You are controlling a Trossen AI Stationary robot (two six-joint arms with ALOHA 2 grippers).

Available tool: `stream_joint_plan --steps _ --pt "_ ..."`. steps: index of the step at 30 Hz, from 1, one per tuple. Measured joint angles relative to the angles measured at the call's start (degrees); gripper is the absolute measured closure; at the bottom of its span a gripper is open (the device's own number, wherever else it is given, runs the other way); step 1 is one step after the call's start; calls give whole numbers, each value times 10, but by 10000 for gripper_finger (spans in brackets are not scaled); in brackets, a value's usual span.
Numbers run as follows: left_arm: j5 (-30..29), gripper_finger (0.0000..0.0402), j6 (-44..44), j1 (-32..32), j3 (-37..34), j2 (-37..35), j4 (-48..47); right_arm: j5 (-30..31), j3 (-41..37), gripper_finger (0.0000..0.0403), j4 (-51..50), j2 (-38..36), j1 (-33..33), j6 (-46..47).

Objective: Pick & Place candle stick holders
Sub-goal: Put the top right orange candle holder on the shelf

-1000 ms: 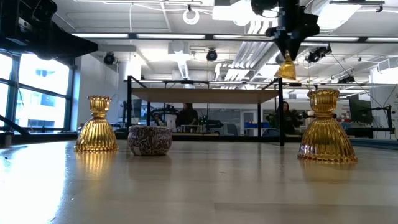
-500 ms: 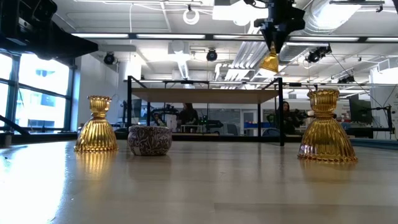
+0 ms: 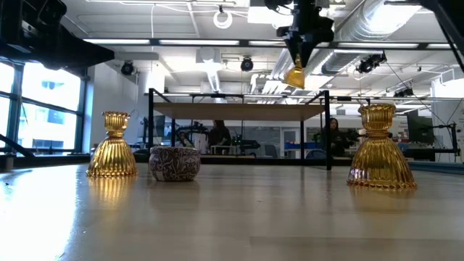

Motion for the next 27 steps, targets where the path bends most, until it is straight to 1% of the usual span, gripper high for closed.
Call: stream_joint_plan --steps 3,6,9,27 --pt "0 397 0 0 0 0 0 1 28 248 0 19 4 -6" --pt "0 397 0 0 0 0 0 -5 38 248 0 33 4 -9" --pt "0 397 0 0 0 0 0 -29 36 248 3 45 3 -14" --pt "0 397 0 0 0 0 0 -51 35 248 0 102 -10 -38"
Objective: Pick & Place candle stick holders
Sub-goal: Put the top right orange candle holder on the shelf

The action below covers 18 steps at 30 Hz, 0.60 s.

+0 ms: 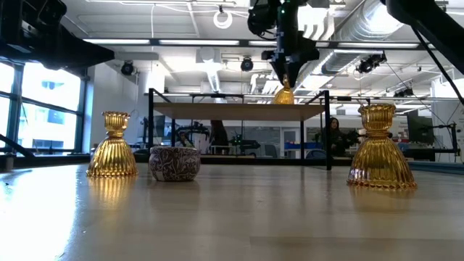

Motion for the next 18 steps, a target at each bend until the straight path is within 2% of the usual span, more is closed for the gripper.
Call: stream_joint_plan --steps 9,14,18 --pt "0 397 0 0 0 0 0 6 0 248 0 9 -2 -9" --pt "0 397 0 0 0 0 0 -13 0 248 0 9 -8 -11" --pt "0 397 0 0 0 0 0 3 0 248 0 9 -6 -2"
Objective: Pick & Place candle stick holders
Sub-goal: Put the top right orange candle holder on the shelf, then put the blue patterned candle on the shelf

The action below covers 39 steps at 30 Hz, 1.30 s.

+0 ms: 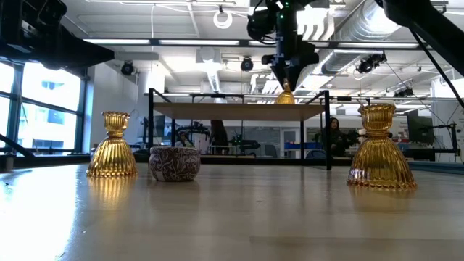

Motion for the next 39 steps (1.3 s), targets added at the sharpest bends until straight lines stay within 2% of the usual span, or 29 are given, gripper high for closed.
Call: stream_joint_plan --steps 4,8,11,19,27,39 --pt "0 397 0 0 0 0 0 -11 0 243 0 0 0 -1" --pt "0 397 0 0 0 0 0 -13 0 203 0 0 0 0" --pt "0 397 0 0 0 0 0 -8 0 188 0 0 0 0" --pt "0 397 0 0 0 0 0 50 0 186 0 0 11 1" --pt "0 397 0 0 0 0 0 62 0 186 0 -1 13 7" --pt "0 397 0 0 0 0 0 138 0 185 0 -28 25 -1"
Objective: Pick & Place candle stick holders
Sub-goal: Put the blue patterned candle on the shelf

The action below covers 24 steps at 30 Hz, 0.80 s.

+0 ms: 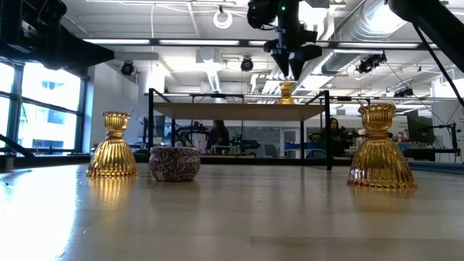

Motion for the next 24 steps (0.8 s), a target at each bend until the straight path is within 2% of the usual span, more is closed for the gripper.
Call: stream_joint_plan --steps 5,13,17,21,24 --pt "0 397 0 0 0 0 0 -8 0 185 0 -34 3 -54" --pt "0 397 0 0 0 0 0 -50 0 185 -1 -116 30 -380" --pt "0 397 0 0 0 0 0 -67 0 185 -1 -151 67 -490" --pt "0 397 0 0 0 0 0 -163 0 186 -1 -183 98 -582" --pt "0 397 0 0 0 0 0 -257 0 186 1 -204 112 -748"
